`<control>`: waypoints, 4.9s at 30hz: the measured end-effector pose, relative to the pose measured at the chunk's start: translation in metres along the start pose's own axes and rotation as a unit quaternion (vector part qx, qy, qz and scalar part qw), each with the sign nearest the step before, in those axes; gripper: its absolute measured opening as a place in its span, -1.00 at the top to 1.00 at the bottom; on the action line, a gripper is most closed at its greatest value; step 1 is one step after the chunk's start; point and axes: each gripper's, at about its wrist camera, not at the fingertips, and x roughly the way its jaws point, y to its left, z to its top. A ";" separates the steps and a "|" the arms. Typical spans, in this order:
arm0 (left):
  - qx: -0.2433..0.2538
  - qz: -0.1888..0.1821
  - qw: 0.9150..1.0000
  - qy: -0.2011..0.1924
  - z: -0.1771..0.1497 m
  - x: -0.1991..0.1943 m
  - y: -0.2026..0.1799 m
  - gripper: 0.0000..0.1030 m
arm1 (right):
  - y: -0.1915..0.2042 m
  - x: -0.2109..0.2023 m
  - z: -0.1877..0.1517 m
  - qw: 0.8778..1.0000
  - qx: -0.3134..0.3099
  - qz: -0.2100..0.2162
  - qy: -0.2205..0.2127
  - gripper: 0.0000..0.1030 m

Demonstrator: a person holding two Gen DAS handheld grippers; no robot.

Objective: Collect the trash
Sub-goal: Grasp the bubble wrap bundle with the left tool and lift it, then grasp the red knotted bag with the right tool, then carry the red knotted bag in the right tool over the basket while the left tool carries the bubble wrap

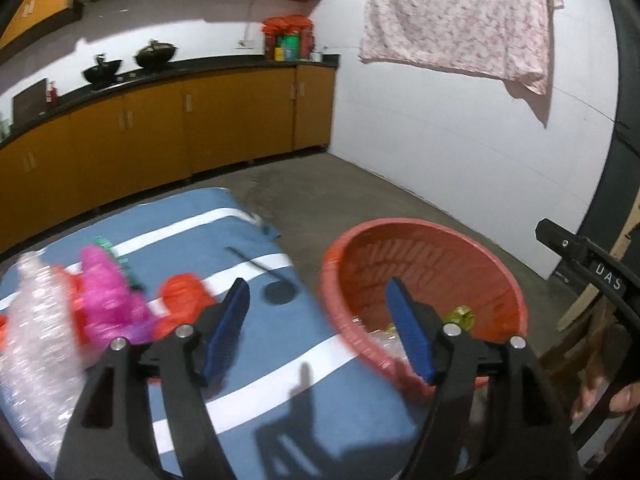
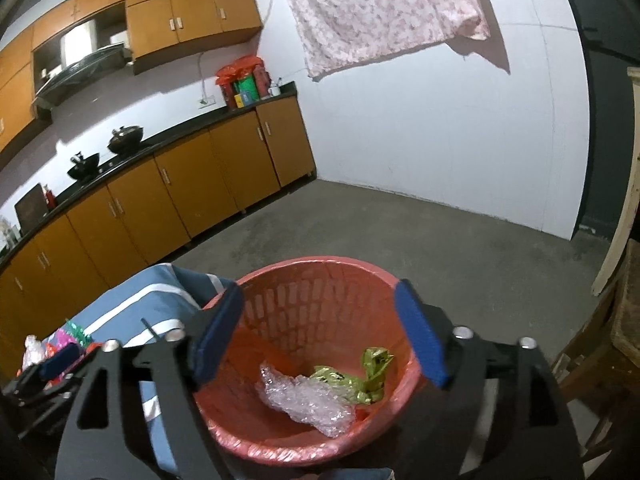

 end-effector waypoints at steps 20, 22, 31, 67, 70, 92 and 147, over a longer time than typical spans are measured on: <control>-0.124 0.198 0.972 0.010 -0.073 -0.112 0.173 -0.79 | 0.134 -0.030 -0.064 0.984 -0.130 0.110 0.054 -0.87; -0.125 0.191 0.973 0.022 -0.079 -0.105 0.175 -0.79 | 0.140 -0.032 -0.068 0.982 -0.138 0.113 0.058 -0.87; -0.150 0.148 0.976 0.057 -0.091 -0.077 0.186 -0.54 | 0.149 -0.030 -0.075 0.980 -0.151 0.111 0.070 -0.87; -0.156 0.222 0.961 -0.042 -0.078 -0.172 0.232 0.75 | 0.240 0.057 -0.080 0.970 -0.146 0.124 0.152 -0.35; -0.159 0.229 0.959 -0.043 -0.078 -0.174 0.239 0.75 | 0.245 0.068 -0.084 0.968 -0.151 0.118 0.164 -0.35; -0.152 0.212 0.964 -0.052 -0.066 -0.171 0.230 0.75 | 0.200 0.047 -0.086 0.968 -0.132 0.120 0.176 0.19; 0.009 -0.032 0.999 -0.015 -0.004 -0.027 -0.008 0.75 | 0.033 0.006 -0.011 0.996 -0.072 -0.028 0.054 0.20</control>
